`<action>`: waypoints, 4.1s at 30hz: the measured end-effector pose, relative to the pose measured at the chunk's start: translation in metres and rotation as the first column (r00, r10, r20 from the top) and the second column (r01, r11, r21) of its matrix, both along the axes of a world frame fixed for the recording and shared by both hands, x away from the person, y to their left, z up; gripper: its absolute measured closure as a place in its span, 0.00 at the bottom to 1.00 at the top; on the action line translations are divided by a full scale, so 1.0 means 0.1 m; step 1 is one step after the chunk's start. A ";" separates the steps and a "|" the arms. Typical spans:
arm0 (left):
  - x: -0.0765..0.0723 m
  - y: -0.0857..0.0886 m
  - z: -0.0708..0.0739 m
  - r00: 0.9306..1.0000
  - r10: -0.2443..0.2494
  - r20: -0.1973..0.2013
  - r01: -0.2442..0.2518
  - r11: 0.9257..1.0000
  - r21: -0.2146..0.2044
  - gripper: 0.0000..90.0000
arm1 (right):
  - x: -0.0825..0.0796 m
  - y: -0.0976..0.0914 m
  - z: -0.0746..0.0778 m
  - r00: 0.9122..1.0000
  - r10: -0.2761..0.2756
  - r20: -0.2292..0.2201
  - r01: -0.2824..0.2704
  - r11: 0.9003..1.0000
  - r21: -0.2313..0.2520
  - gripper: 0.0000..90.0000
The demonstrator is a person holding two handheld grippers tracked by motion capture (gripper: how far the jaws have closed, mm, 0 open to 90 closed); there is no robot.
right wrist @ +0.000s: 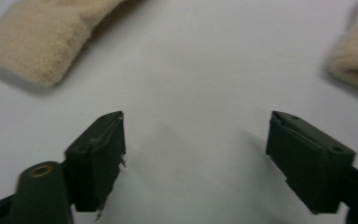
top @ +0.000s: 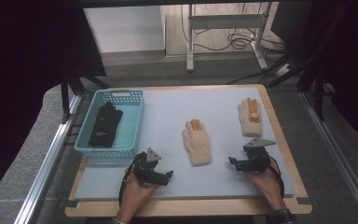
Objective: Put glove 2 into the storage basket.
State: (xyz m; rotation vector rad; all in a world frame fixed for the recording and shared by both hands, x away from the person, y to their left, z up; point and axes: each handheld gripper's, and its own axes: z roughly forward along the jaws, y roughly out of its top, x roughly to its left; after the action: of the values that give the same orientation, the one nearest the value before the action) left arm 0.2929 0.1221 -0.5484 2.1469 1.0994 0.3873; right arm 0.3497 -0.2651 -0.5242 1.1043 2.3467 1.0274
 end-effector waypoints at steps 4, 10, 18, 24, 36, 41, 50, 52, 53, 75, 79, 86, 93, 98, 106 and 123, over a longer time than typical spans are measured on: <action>0.00 0.00 0.00 1.000 0.003 0.002 -0.003 1.000 -0.004 0.01 | 0.07 -0.15 0.12 1.000 -0.014 0.009 0.013 1.000 0.015 0.33; 0.00 0.00 0.00 1.000 0.003 0.002 -0.003 1.000 -0.002 0.02 | 0.27 -0.42 0.31 0.995 -0.086 0.039 0.085 0.996 0.023 0.39; 0.00 0.00 0.00 1.000 0.004 0.003 -0.004 1.000 -0.004 0.02 | 0.62 -0.60 0.40 0.986 -0.158 0.058 0.157 0.987 0.020 0.53; 0.00 0.00 0.00 1.000 0.007 0.004 -0.007 1.000 -0.007 0.02 | 0.93 -0.64 0.37 0.977 -0.200 0.072 0.201 0.980 -0.004 0.61; 0.00 0.00 0.00 1.000 0.009 0.003 -0.009 1.000 -0.010 0.02 | 1.38 -0.59 0.26 0.964 -0.261 0.046 0.262 0.965 -0.010 0.49; 0.00 0.00 0.00 1.000 0.009 0.003 -0.009 1.000 -0.010 0.02 | 1.50 -0.56 0.19 0.958 -0.282 0.051 0.283 0.959 -0.019 0.42; -0.01 0.00 0.00 1.000 0.009 0.004 -0.009 1.000 -0.010 0.02 | 1.60 -0.53 0.07 0.955 -0.293 0.036 0.295 0.954 -0.048 0.55; -0.01 0.00 0.00 1.000 0.009 0.004 -0.009 1.000 -0.010 0.02 | 1.59 -0.52 0.08 0.951 -0.308 0.030 0.309 0.950 -0.041 0.61; -0.01 0.00 0.00 1.000 0.009 0.004 -0.009 1.000 -0.010 0.02 | 1.59 -0.52 0.09 0.949 -0.314 0.021 0.315 0.949 -0.035 0.63; -0.01 0.00 0.00 1.000 0.010 0.005 -0.010 1.000 -0.011 0.03 | 1.14 -0.43 0.51 0.971 -0.231 0.065 0.228 0.973 0.045 0.65; -0.01 0.00 0.00 1.000 0.011 0.005 -0.011 1.000 -0.011 0.03 | 1.01 -0.36 0.61 0.977 -0.202 0.070 0.196 0.977 0.078 0.65; -0.01 0.00 0.00 1.000 0.009 0.004 -0.009 1.000 -0.007 0.03 | 0.77 -0.16 0.78 0.987 -0.137 0.080 0.126 0.985 0.121 0.65; -0.01 0.00 0.00 1.000 0.010 0.004 -0.010 1.000 -0.007 0.03 | 0.52 0.13 0.87 0.995 -0.061 0.072 0.049 0.985 0.166 0.65; -0.01 0.00 0.00 1.000 0.011 0.004 -0.011 1.000 -0.010 0.03 | 0.36 0.46 0.88 0.998 -0.002 0.056 -0.008 0.983 0.184 0.65; -0.01 0.00 0.00 1.000 0.010 0.006 -0.010 1.000 -0.008 0.03 | 0.29 0.95 0.77 0.999 0.047 0.018 -0.050 0.980 0.195 0.65; -0.01 0.00 0.00 1.000 0.009 0.004 -0.009 1.000 -0.007 0.03 | 0.37 1.28 0.38 1.000 0.004 0.000 -0.004 0.991 0.132 0.64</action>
State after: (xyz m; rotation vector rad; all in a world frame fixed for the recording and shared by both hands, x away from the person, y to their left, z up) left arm 0.2921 0.1225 -0.5484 2.1348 1.1071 0.3916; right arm 0.3869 -0.1374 -0.4865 1.1473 2.3102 1.1992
